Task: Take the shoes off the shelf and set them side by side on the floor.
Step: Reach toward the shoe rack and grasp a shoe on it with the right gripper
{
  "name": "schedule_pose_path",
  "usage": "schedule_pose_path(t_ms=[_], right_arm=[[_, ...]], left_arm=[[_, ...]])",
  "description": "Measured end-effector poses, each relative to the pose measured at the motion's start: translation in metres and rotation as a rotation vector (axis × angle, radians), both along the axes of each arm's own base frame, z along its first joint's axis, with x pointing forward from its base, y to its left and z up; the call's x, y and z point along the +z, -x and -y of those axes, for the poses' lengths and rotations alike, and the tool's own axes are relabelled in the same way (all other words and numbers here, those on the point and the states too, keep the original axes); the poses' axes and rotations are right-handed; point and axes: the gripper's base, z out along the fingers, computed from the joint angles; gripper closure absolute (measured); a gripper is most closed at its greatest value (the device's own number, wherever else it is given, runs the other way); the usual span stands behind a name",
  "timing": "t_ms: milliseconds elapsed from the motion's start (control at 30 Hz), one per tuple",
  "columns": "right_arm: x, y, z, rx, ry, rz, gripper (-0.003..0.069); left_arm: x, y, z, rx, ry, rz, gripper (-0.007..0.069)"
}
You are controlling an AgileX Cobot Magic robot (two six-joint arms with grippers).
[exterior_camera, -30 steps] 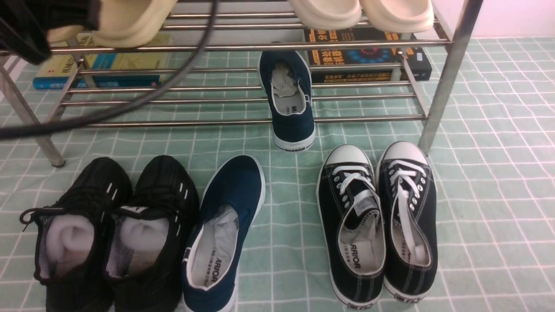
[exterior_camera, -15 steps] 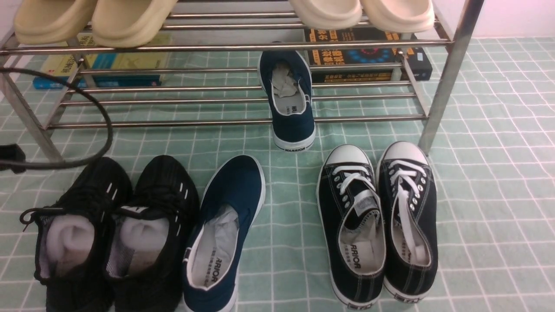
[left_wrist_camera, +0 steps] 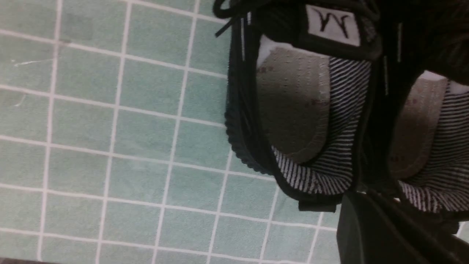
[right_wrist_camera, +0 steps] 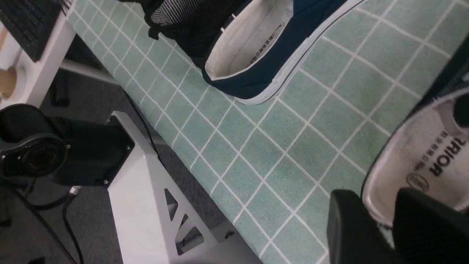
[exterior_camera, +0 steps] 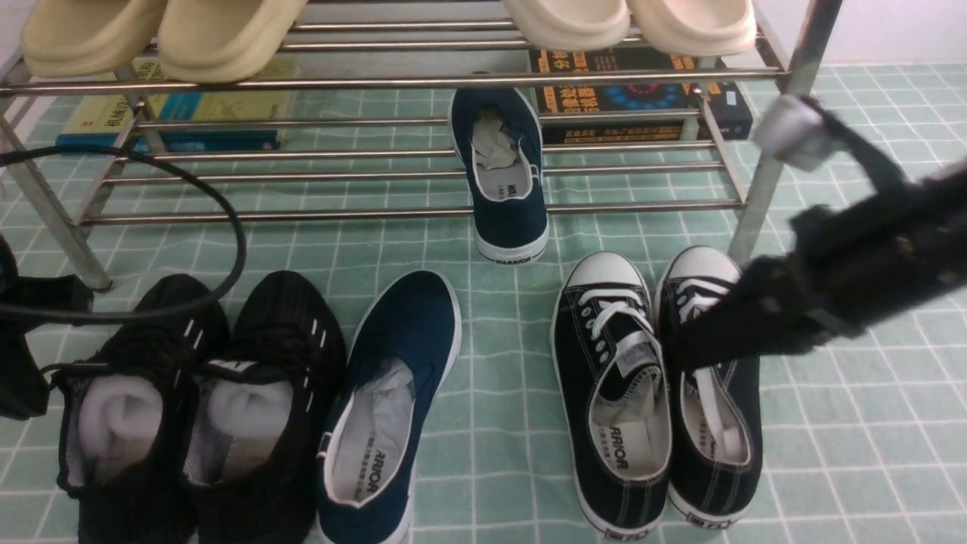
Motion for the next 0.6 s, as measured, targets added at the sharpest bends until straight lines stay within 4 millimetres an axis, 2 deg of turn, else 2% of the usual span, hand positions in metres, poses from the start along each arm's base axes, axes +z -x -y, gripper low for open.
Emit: schedule_pose_path(t_ms=[133, 267, 300, 467, 567, 600], right_arm=[[-0.001, -0.033, -0.048, 0.018, 0.144, -0.045, 0.0415], [0.014, -0.067, -0.079, -0.057, 0.267, -0.013, 0.0412], [0.015, -0.068, -0.08, -0.073, 0.28, -0.014, 0.0412], [0.029, -0.106, -0.104, -0.283, 0.375, 0.096, 0.0406], [0.026, -0.118, -0.11, -0.353, 0.415, 0.143, 0.0388], [0.02, -0.125, -0.113, -0.4, 0.434, 0.16, 0.0369]], left_arm=[[0.0, 0.0, 0.0, 0.001, 0.006, 0.0, 0.0601], [0.0, 0.0, 0.0, 0.001, 0.006, 0.0, 0.0592], [0.0, 0.0, 0.0, 0.001, 0.006, 0.0, 0.0592], [0.0, -0.001, 0.001, 0.002, 0.017, 0.008, 0.0582], [0.0, -0.001, 0.002, 0.004, 0.027, 0.012, 0.0572], [0.0, -0.001, 0.003, 0.004, 0.03, 0.015, 0.0566]])
